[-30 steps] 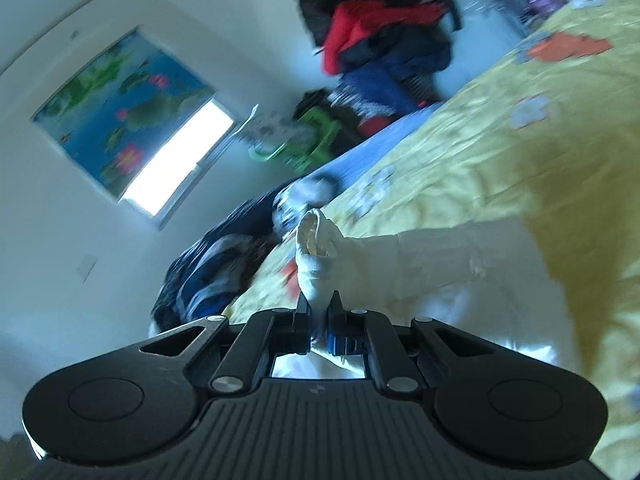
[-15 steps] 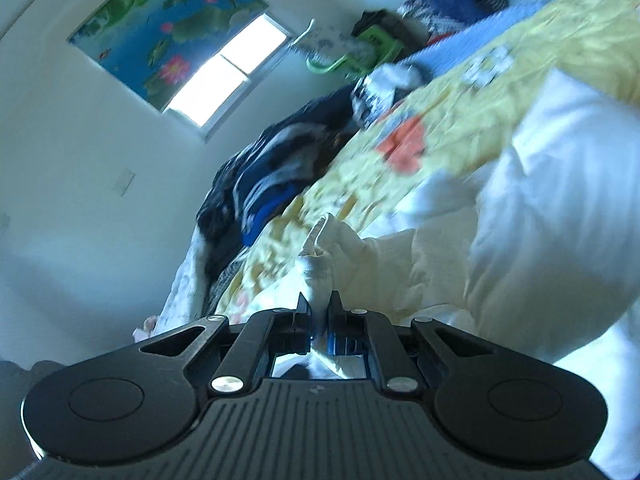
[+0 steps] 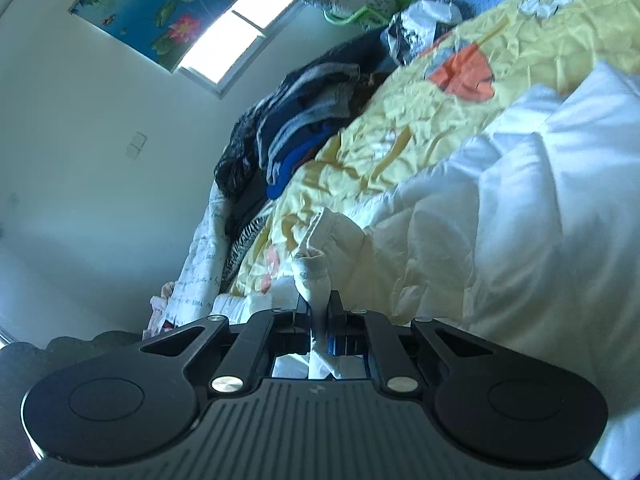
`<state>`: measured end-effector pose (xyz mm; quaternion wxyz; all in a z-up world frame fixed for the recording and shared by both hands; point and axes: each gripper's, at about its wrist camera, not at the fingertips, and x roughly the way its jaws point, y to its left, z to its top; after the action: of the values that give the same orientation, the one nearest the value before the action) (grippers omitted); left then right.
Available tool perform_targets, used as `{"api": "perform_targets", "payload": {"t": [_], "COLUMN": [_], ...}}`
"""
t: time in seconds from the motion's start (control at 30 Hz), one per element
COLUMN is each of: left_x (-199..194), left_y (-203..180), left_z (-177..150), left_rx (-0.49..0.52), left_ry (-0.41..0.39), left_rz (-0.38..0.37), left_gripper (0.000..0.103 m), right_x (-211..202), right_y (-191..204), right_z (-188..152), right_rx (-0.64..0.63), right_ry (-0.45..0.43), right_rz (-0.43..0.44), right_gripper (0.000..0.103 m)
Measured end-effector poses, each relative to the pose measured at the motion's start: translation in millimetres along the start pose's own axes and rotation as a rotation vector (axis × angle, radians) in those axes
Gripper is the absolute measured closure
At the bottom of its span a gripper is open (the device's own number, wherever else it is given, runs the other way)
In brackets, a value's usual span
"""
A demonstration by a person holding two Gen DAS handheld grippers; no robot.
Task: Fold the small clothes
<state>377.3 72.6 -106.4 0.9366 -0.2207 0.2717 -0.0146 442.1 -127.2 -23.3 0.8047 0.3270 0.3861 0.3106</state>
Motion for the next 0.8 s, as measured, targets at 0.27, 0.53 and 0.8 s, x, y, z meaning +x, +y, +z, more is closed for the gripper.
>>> {"api": "perform_targets", "payload": {"t": [0.27, 0.53, 0.8], "left_x": [-0.5, 0.0, -0.1], "left_y": [1.0, 0.8, 0.5], "left_z": [0.3, 0.0, 0.5], "left_rx": [-0.009, 0.000, -0.006], "left_ry": [-0.002, 0.001, -0.002], "left_rz": [-0.006, 0.001, -0.003], "left_gripper": [0.000, 0.000, 0.000], "right_x": [22.3, 28.9, -5.5], "right_y": [-3.7, -18.8, -26.0], "right_z": [-5.5, -7.6, 0.5], "right_rx": [0.017, 0.106, 0.222], "right_ry": [0.036, 0.048, 0.032], "right_rz": [-0.009, 0.017, 0.182], "right_gripper": [0.091, 0.081, 0.036]}}
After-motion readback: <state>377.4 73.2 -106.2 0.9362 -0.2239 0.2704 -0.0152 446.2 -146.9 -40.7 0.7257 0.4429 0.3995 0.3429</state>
